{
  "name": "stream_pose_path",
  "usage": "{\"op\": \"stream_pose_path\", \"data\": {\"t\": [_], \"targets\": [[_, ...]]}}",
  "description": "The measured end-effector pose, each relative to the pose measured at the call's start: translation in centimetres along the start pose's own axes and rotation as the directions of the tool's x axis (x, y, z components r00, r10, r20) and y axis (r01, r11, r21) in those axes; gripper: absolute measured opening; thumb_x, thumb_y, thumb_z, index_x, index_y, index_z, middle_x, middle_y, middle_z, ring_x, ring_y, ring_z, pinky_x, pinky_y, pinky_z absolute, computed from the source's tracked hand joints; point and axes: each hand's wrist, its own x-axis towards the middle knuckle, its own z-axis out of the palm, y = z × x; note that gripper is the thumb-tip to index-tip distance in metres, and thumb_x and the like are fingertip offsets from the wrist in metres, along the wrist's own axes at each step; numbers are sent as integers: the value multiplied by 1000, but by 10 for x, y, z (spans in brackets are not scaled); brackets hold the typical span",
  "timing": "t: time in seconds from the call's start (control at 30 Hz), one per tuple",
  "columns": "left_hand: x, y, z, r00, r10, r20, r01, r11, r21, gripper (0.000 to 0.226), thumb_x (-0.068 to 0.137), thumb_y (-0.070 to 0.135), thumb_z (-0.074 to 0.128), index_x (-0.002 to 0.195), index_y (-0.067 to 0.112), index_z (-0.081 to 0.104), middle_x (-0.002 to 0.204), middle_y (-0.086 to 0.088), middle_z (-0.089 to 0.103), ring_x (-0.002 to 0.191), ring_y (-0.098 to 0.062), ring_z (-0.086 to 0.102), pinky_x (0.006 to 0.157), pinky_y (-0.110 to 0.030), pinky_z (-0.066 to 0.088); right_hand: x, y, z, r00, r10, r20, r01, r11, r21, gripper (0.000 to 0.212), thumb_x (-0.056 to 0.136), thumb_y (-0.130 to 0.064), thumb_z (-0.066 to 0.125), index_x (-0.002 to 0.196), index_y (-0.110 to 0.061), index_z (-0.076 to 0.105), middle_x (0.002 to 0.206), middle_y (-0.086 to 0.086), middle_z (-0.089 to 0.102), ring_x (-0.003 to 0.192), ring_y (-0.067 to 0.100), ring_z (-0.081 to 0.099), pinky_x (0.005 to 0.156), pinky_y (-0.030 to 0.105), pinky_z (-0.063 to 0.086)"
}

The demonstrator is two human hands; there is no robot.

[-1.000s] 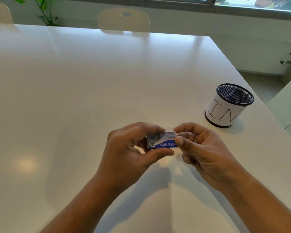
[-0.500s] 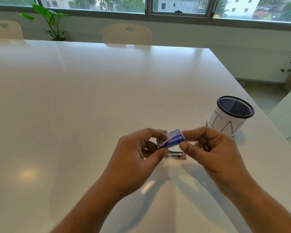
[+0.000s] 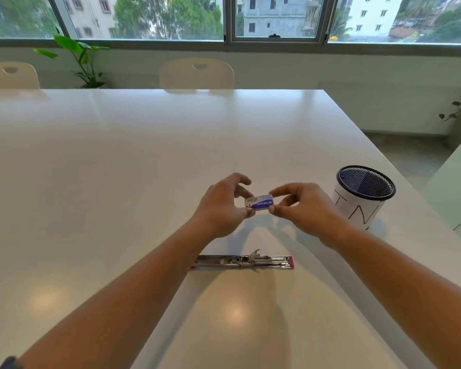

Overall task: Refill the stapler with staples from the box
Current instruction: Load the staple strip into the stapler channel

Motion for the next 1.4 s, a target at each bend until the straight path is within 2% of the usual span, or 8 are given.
{"op": "stream_pose_path", "data": {"t": [0.2,0.33,0.53,0.7,0.8,0.93,1.23,1.4], "targets": [[22,-15,13,999,-44,14,43,997,62,52,78,18,80,123,19,55,109,3,72,101,-14,60,65,-16,41,27,4,15,995,98,28,-95,990,-101,25,81,-23,79,105,-25,73,77,-1,70,61,9,59,57,25,45],[31,-19,16,997,-80,20,78,992,95,48,76,19,79,120,18,59,109,2,72,101,-20,63,82,-37,55,36,3,21,995,100,6,-97,978,-182,28,81,-24,78,108,-24,72,95,3,71,79,15,65,67,30,53],[31,-21,18,995,-93,23,90,990,106,55,77,20,81,127,18,57,121,-1,67,109,-21,60,85,-32,50,32,-1,23,993,92,-72,-108,957,-268,39,80,-28,78,116,-22,67,107,2,67,98,19,62,80,32,53],[0,-16,1,998,-51,-36,54,992,112,47,83,19,76,127,19,59,130,0,63,121,-20,55,95,-27,40,10,-12,21,967,256,-13,-256,967,17,15,82,-8,70,91,-17,65,96,7,67,89,22,65,65,28,53],[-31,-14,-9,992,-14,-122,16,1000,18,28,88,21,71,115,20,67,114,5,70,108,-14,62,93,-27,46,-14,-14,11,965,263,-16,-251,935,249,23,85,12,56,86,-10,65,91,14,70,96,27,70,83,36,60],[-71,-14,-8,997,66,-41,-67,997,-26,19,98,29,57,103,18,71,93,7,71,90,-16,64,78,-25,48,-52,-16,4,977,215,-1,-188,855,483,28,89,20,52,95,-4,64,98,18,71,90,21,74,76,24,62],[-112,-9,5,968,233,91,-248,938,240,25,84,35,73,107,25,75,91,10,61,87,-12,52,79,-31,46,-116,-6,12,994,107,6,-96,868,488,33,76,7,79,101,-8,65,80,9,79,72,20,76,69,30,63],[-135,-4,9,956,262,131,-284,940,191,19,84,33,74,102,27,76,91,12,62,84,-9,54,75,-27,46,-138,9,23,997,-45,-59,56,976,209,26,78,-7,82,95,-25,75,75,1,79,68,15,77,66,30,63]]}}
